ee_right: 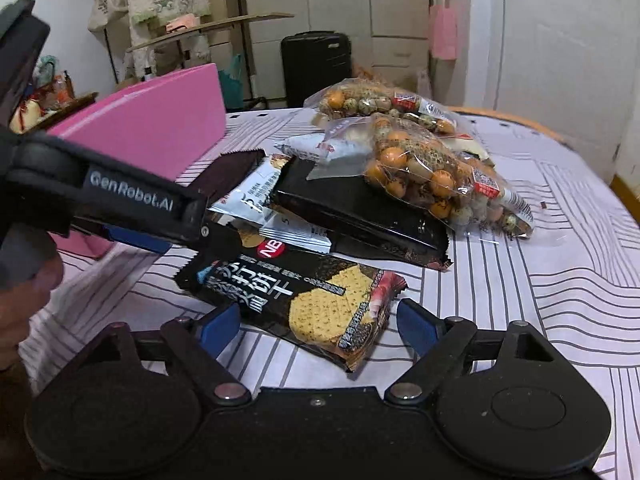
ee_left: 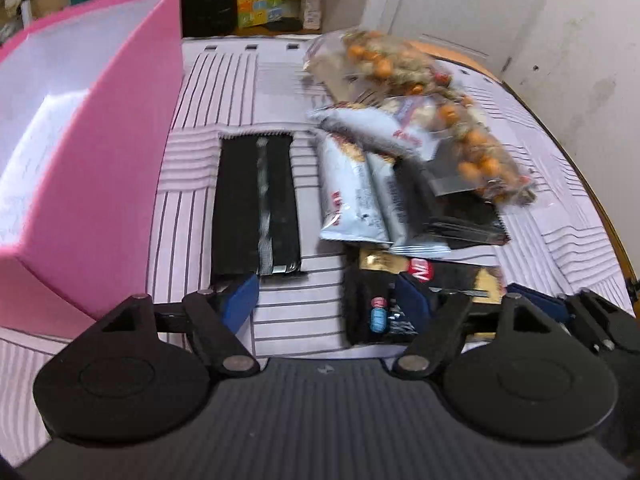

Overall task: Organize snacks
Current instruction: 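Reach the left gripper to the black NB cracker pack and grasp it, then carry the cracker pack over the pink box and open the left gripper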

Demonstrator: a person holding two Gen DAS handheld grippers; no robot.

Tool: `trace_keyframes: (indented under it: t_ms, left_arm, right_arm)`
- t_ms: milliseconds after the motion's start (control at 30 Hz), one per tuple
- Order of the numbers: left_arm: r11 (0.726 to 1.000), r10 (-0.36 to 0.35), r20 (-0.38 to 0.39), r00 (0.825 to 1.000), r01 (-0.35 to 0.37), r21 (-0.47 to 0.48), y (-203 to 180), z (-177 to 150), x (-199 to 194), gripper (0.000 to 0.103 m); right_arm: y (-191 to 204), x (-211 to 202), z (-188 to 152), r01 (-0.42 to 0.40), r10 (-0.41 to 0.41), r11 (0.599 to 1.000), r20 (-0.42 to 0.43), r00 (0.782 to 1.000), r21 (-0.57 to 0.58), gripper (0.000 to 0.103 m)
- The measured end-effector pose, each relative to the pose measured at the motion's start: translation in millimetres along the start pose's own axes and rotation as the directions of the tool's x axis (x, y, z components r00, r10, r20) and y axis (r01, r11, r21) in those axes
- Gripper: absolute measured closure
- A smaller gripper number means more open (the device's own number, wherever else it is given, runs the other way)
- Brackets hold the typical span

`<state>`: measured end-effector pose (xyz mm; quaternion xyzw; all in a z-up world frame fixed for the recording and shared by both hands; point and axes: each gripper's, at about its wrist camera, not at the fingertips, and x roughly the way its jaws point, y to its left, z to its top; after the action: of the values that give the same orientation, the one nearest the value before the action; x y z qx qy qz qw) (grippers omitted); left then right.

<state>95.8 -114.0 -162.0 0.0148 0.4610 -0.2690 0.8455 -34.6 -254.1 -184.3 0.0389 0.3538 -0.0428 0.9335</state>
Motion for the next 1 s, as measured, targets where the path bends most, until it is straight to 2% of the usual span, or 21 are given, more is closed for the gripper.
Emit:
trace_keyframes:
  t_ms: [33,67,100,133,200,267,367,433,500,533,667,800,1000]
  left_arm:
    - [1.000,-0.009,0.002,1.000,0.009,-0.027,2.8,-1.6,3.0,0.029]
    - [0.999,-0.024,0.012,1.000,0.024,-0.034,4.4,-3.4,4.2,0.036]
    - [0.999,-0.042,0.025,0.999,0.042,-0.023,3.4,-5.0,3.6,0.048]
    - [0.998,-0.060,0.032,0.998,0.061,-0.003,0.9,-7.0,3.2,0.053]
    - [0.995,-0.103,0.025,0.994,0.103,0.011,-3.9,-9.2,0.7,0.076]
    - [0.988,-0.156,-0.001,0.988,0.156,-0.004,-7.4,-8.6,0.2,0.075]
    - [0.991,-0.135,-0.003,0.991,0.135,0.022,-14.6,-9.9,-4.7,0.076]
    - [0.987,-0.159,-0.035,0.987,0.159,0.003,-12.9,-10.1,-8.5,0.069]
    - [0.979,-0.201,-0.068,0.977,0.198,-0.047,-7.6,-9.2,-12.2,0.058]
    - [0.976,-0.211,-0.074,0.975,0.206,-0.063,-5.8,-9.7,-15.2,0.057]
    - [0.973,-0.217,-0.056,0.975,0.211,-0.097,0.2,-7.6,-36.9,0.051]
    - [0.973,-0.209,-0.030,0.977,0.205,-0.107,7.2,-2.9,-67.1,0.046]
    - [0.980,-0.175,0.028,0.984,0.177,-0.091,20.8,0.7,-117.3,0.044]
  right_arm:
    - [3.9,0.1,-1.3,0.013,-0.013,1.000,0.009,1.000,-0.007,0.014]
    - [7.0,-0.4,-2.1,0.012,-0.011,1.000,0.016,1.000,-0.006,0.017]
    - [8.8,-1.2,-2.0,0.017,-0.017,1.000,0.020,1.000,-0.002,0.017]
    - [11.4,-1.6,-1.7,0.024,-0.024,1.000,0.021,0.999,0.000,0.018]
    - [14.5,-2.8,0.1,0.016,-0.016,1.000,0.019,1.000,0.002,0.018]
    - [15.7,-5.2,2.3,0.010,-0.010,1.000,0.010,1.000,0.010,0.016]
    - [18.4,-10.0,6.0,-0.025,0.025,0.999,-0.010,1.000,0.047,0.006]
    - [23.8,-18.0,9.8,-0.048,0.048,0.998,0.004,0.999,0.039,0.002]
    - [32.5,-29.1,15.8,-0.060,0.060,0.998,0.033,0.998,0.010,0.000]
    - [37.2,-32.7,20.0,-0.057,0.057,0.998,0.033,0.998,-0.009,0.000]
    - [52.3,-45.2,35.2,-0.087,0.088,0.995,0.023,0.996,-0.051,0.000]
    - [60.2,-56.3,48.4,-0.136,0.136,0.990,-0.003,0.991,-0.036,0.000]
    - [75.3,-68.1,66.5,-0.274,0.273,0.962,-0.061,0.960,-0.004,0.000]
